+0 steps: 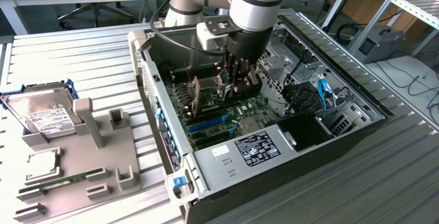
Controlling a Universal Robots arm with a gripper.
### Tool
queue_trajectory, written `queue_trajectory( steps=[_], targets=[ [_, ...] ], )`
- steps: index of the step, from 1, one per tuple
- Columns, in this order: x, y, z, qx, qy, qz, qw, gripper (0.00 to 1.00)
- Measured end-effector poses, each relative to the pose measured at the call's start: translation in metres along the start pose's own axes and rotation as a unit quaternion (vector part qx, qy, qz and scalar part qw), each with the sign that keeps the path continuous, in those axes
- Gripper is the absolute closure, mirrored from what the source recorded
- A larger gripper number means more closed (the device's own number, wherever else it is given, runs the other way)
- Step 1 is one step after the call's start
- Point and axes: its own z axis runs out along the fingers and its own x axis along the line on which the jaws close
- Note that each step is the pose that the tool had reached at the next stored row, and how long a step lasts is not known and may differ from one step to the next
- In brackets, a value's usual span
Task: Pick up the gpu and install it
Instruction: 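Insert the gpu into the slot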
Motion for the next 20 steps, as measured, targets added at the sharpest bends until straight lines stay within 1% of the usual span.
queue_trajectory(
  steps=[20],
  targets=[
    [0.0003, 0.0022, 0.0076, 0.0, 0.0, 0.0, 1.0, 0.74]
  ],
)
